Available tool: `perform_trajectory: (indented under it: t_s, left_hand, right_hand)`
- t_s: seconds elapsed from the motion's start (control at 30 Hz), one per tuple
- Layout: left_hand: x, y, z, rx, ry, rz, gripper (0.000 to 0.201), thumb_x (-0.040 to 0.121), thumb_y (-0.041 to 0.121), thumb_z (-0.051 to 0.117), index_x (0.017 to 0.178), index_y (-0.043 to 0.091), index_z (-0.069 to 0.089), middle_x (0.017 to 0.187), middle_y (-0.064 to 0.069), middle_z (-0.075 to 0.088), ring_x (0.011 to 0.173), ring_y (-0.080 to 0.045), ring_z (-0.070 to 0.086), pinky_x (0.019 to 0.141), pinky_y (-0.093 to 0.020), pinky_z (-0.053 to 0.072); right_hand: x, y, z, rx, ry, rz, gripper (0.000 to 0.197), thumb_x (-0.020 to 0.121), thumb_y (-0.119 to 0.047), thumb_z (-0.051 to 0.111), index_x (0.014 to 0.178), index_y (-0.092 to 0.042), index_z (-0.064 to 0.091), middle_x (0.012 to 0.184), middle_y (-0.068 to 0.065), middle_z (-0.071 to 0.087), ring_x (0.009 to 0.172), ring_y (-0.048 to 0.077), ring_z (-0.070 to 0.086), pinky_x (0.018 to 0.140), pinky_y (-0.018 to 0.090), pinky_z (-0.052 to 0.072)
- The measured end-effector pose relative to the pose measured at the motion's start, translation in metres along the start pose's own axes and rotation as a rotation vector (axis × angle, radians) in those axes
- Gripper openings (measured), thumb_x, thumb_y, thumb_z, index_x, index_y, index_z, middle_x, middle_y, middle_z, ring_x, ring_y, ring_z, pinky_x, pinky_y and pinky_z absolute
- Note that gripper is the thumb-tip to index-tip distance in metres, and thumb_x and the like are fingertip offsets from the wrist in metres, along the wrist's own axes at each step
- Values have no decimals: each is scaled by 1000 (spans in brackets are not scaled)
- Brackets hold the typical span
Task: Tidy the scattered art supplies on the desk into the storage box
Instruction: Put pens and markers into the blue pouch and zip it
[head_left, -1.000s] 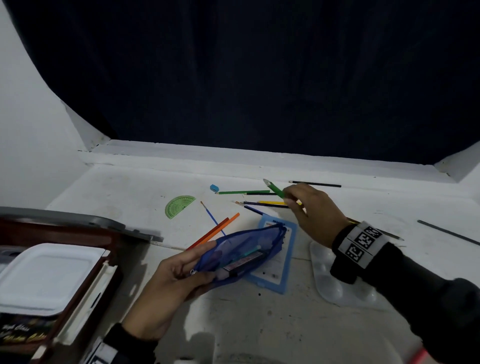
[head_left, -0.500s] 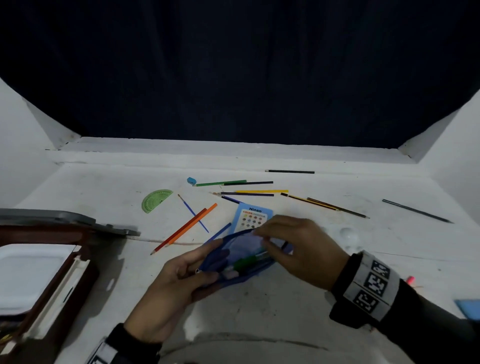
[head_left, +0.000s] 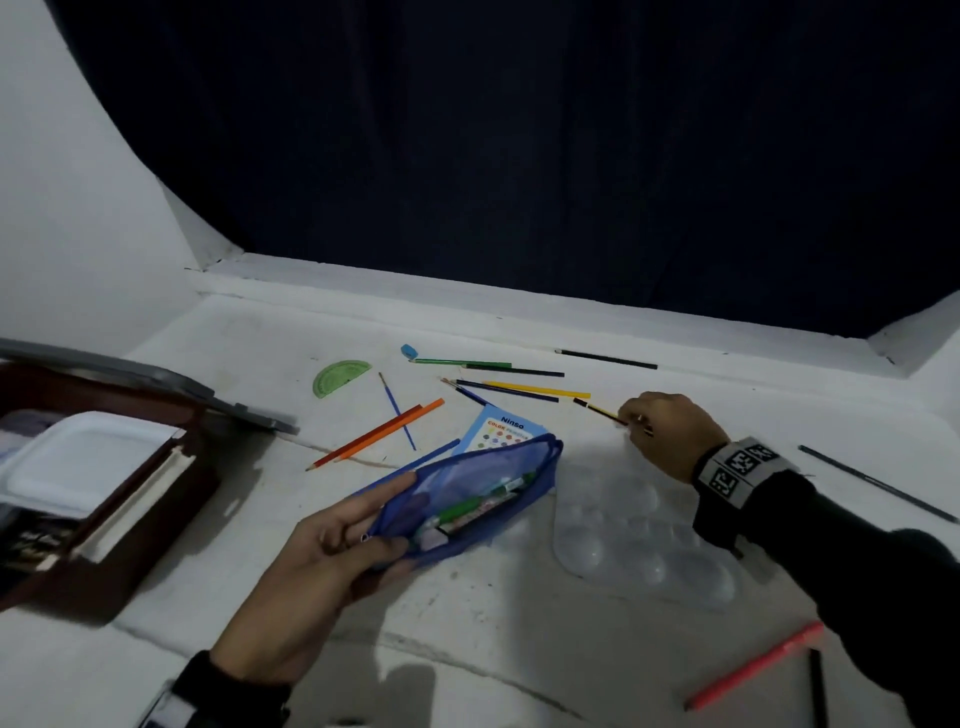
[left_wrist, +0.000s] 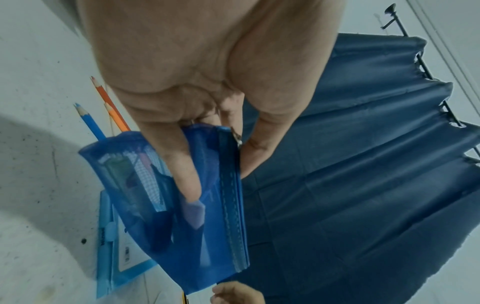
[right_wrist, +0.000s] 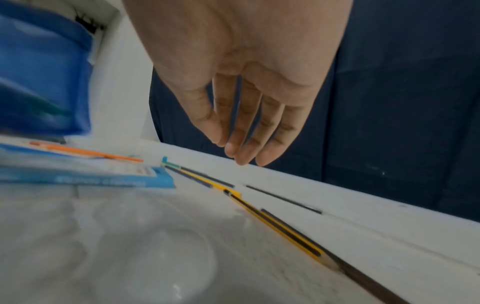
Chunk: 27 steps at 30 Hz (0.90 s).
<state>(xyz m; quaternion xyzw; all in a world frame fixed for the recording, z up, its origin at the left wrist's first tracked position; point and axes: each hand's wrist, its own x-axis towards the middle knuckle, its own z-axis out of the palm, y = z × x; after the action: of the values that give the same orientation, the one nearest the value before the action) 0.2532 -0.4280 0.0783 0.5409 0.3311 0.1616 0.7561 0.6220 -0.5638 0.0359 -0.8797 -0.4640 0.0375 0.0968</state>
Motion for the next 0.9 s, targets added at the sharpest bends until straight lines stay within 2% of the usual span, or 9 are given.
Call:
perform_trajectory:
  t_s: [0.13, 0.2, 0.37, 0.53, 0.7, 0.8, 0.9]
  left_hand:
    - [-13, -8, 15, -24, 69, -5, 52, 86, -15, 54, 124, 18, 68, 118, -5, 73, 111, -23, 68, 93, -40, 54]
    - [-18, -13, 22, -13, 107, -1, 51, 87, -15, 53, 123, 19, 68, 116, -2, 73, 110, -22, 69, 91, -38, 56]
    - [-26, -19, 39, -34, 179, 14, 49, 88, -14, 54, 122, 18, 69, 117, -2, 73, 107, -22, 70, 88, -37, 58]
    - [-29, -24, 56, -35, 219, 31, 50, 88, -13, 53, 123, 19, 68, 117, -3, 73, 108, -21, 70, 89, -38, 57]
    - [-29, -26, 71, -22, 236, 20, 46, 90, -10, 53, 121, 20, 69, 116, -2, 74, 107, -22, 70, 87, -37, 58]
    - [-28, -26, 74, -9, 231, 7, 45, 90, -8, 55, 120, 21, 70, 115, -2, 74, 106, -23, 70, 86, -38, 59]
    - [-26, -26, 74, -2, 220, -6, 46, 90, -9, 55, 120, 21, 70, 115, -2, 74, 105, -23, 71, 84, -36, 60]
  right_hand:
    - [22, 18, 13, -97, -205, 33, 41, 97, -15, 42, 137, -18, 49, 131, 9, 53, 118, 29, 51, 94, 35, 43]
    - [30, 26, 18, -120, -250, 9, 45, 96, -15, 43, 141, -18, 42, 133, 11, 49, 120, 30, 49, 96, 35, 42]
    - [45, 32, 27, -211, -227, -54, 36, 92, -9, 44, 124, -19, 56, 117, 9, 48, 107, 28, 51, 83, 33, 45]
    - [46, 29, 31, -264, -183, -67, 26, 98, -19, 42, 122, -12, 47, 125, 9, 43, 114, 30, 45, 86, 38, 43]
    - [43, 20, 32, -317, -164, -75, 30, 92, -7, 41, 121, -9, 47, 123, 11, 43, 112, 30, 48, 74, 35, 39]
    - [36, 7, 24, -275, -82, -112, 32, 92, -6, 41, 124, -9, 45, 119, 11, 51, 106, 30, 54, 69, 34, 37]
    - [21, -18, 4, -95, 76, -208, 22, 97, -12, 41, 119, -13, 43, 108, 9, 61, 87, 32, 61, 64, 34, 42]
